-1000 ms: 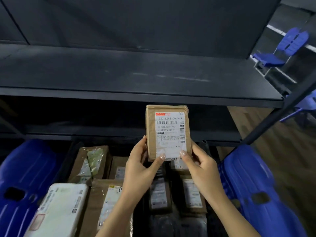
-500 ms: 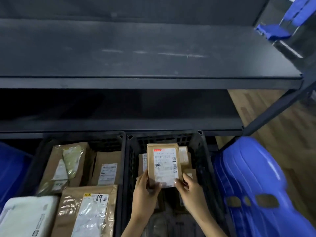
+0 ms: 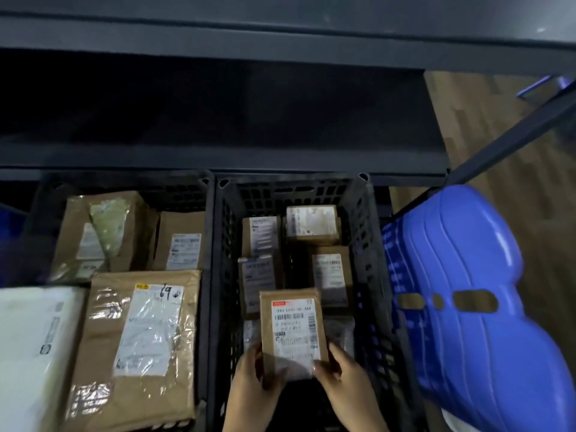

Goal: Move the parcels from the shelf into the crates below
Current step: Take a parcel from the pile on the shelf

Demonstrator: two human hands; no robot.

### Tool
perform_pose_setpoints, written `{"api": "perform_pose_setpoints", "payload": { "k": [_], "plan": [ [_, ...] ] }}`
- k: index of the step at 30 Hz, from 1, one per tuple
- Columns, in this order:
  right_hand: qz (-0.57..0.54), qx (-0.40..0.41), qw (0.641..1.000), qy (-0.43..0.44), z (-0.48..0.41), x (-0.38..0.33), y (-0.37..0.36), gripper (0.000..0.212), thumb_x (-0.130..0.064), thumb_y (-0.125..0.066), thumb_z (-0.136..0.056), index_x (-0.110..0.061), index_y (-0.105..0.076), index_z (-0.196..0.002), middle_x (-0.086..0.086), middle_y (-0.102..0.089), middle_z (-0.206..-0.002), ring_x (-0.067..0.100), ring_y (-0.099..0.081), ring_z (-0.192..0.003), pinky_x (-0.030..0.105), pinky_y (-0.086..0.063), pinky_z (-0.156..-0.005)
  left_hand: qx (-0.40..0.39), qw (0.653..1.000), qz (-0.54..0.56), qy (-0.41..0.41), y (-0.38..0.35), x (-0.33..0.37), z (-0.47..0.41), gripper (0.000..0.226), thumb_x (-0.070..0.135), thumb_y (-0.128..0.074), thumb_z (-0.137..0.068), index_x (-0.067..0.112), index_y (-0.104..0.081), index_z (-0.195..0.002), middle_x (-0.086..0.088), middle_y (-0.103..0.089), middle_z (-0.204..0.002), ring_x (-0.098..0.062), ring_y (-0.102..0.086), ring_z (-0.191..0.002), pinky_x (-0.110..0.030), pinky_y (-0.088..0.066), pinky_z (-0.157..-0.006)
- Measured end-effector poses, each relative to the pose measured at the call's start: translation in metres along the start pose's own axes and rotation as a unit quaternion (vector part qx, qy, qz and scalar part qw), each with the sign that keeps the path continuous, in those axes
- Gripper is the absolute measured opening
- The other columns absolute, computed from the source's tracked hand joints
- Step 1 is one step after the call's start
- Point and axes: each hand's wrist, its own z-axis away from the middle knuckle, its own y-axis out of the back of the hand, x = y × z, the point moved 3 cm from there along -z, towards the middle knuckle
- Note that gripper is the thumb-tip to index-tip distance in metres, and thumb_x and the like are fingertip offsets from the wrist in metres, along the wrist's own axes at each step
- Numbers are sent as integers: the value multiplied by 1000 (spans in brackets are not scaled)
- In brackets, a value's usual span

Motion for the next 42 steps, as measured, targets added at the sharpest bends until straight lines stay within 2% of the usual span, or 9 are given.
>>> {"api": "perform_pose_setpoints", "payload": {
  "k": [4,13,17,21,25,31,35,40,42],
  "plan": [
    [55,-48,997,-21,8,15,-14,59,-35,-60,-90,-29,-38,-144,-6,-56,-136,9,-53,-123,19,-40,-97,-25,998,-29,55,-7,-29,7,72,13,-84,-65,2,-50,-127,-14,-62,-120,-27,-58,-114,-27,-44,-90],
    [67,-103,992,8,-12,24,-42,54,-19,-60,-90,-28,-42,-141,-11,-59,-130,4,-56,-116,-5,-35,-73,-82,992,-66,68,-19,-46,-8,74,39,-74,-75,20,-40,-137,2,-59,-128,-15,-58,-116,-16,-40,-84],
    [72,-112,991,-9,-30,27,-58,50,-14,-57,-91,-25,-46,-138,-7,-63,-124,9,-61,-110,6,-43,-78,-80,991,-49,93,-27,-55,-21,59,36,-66,-85,20,-40,-136,4,-55,-127,-6,-50,-108,-16,-35,-90],
    [97,-110,988,-56,-49,35,-77,37,-13,-54,-91,-20,-53,-127,2,-63,-125,18,-59,-113,20,-46,-84,-73,972,-130,182,-38,-70,-38,45,20,-54,-92,4,-41,-132,-14,-56,-129,-28,-56,-115,-30,-44,-93],
    [120,-117,983,-71,-65,41,-89,40,-17,-55,-90,-20,-53,-129,6,-60,-128,23,-57,-117,25,-45,-89,-52,970,-115,209,-47,-79,-53,36,8,-51,-90,-1,-43,-124,-19,-57,-125,-32,-57,-112,-31,-44,-88],
    [109,-136,981,-85,-78,51,-103,36,-22,-57,-91,-21,-56,-127,6,-59,-132,17,-55,-119,14,-37,-80,-9,968,-102,227,-51,-90,-62,25,10,-46,-93,-6,-49,-113,-24,-61,-118,-33,-59,-110,-32,-44,-88],
    [142,-150,976,-72,-83,52,-105,42,-28,-58,-90,-21,-55,-131,5,-57,-135,17,-53,-123,14,-36,-82,-20,968,-111,225,-53,-94,-62,17,6,-55,-86,12,-41,-78,-19,-64,-112,-28,-62,-108,-27,-42,-84],
    [170,-174,967,-70,-88,55,-107,45,-24,-60,-88,-21,-54,-133,6,-56,-137,16,-52,-125,13,-37,-88,-44,965,-131,223,-51,-90,-62,23,14,-56,-90,9,-40,-73,-16,-62,-120,-27,-60,-113,-26,-45,-87],
    [145,-173,971,-81,-84,59,-105,43,-18,-61,-87,-18,-56,-130,7,-60,-131,16,-58,-115,7,-39,-76,-30,969,-118,217,-47,-83,-58,9,14,-56,-88,5,-53,-88,-19,-64,-117,-30,-61,-108,-30,-49,-87]
  ]
}}
